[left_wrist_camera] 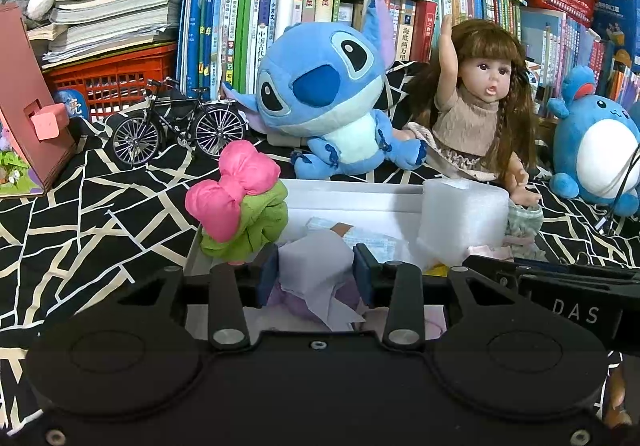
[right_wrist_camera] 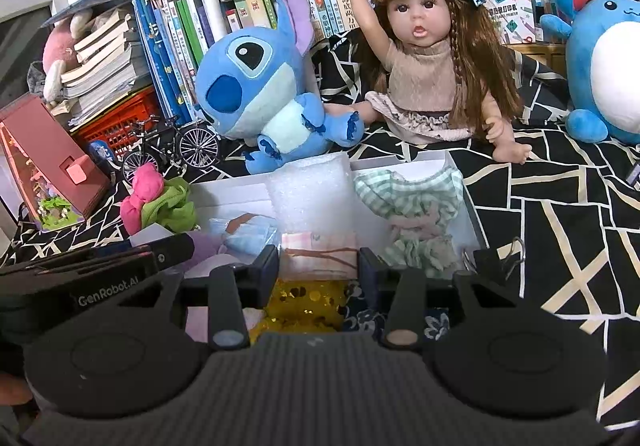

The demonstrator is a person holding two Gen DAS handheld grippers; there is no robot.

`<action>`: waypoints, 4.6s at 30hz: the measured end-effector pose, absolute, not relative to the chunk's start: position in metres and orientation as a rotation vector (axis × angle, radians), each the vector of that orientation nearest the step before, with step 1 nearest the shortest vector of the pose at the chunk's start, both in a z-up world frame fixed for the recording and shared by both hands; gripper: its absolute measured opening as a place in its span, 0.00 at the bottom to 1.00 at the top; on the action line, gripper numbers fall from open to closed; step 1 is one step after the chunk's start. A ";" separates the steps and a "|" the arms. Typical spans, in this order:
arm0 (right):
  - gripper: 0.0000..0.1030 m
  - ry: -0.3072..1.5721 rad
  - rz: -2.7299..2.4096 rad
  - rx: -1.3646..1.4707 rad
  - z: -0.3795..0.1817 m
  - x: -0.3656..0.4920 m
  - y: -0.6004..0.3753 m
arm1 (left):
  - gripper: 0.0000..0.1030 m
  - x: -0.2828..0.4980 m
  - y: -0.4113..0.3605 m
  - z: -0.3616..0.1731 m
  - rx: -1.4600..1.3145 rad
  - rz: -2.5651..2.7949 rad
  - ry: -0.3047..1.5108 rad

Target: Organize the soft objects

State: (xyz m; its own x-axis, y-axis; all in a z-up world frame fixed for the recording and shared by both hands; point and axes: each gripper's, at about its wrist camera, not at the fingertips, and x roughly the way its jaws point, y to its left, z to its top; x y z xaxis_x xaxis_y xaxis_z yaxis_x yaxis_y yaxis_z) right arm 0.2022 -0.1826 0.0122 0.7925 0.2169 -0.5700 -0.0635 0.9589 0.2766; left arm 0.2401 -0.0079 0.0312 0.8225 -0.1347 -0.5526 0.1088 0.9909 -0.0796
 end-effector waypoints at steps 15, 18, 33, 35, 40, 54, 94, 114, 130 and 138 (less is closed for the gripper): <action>0.57 0.594 0.173 0.212 0.025 0.187 -0.179 | 0.49 0.226 -0.006 0.041 -0.058 -0.162 0.578; 0.60 0.584 0.173 0.204 0.028 0.184 -0.179 | 0.51 0.222 -0.007 0.044 -0.051 -0.165 0.571; 0.67 0.547 0.183 0.162 0.043 0.160 -0.184 | 0.75 0.198 -0.002 0.057 -0.038 -0.167 0.524; 0.68 0.544 0.183 0.159 0.044 0.156 -0.186 | 0.76 0.196 -0.002 0.058 -0.038 -0.165 0.526; 0.73 0.535 0.191 0.160 0.047 0.143 -0.188 | 0.80 0.183 0.004 0.061 -0.035 -0.163 0.518; 0.82 0.513 0.198 0.154 0.040 0.107 -0.188 | 0.84 0.143 0.018 0.053 -0.057 -0.171 0.547; 1.00 0.674 0.048 0.059 -0.023 0.099 -0.171 | 0.95 0.127 0.013 -0.014 -0.016 -0.058 0.660; 1.00 0.680 0.040 0.036 -0.024 0.099 -0.169 | 1.00 0.129 0.012 -0.016 0.007 -0.026 0.678; 1.00 0.681 0.040 0.035 -0.024 0.099 -0.169 | 1.00 0.130 0.012 -0.016 0.010 -0.025 0.679; 1.00 0.681 0.040 0.035 -0.024 0.099 -0.169 | 1.00 0.130 0.012 -0.016 0.010 -0.025 0.679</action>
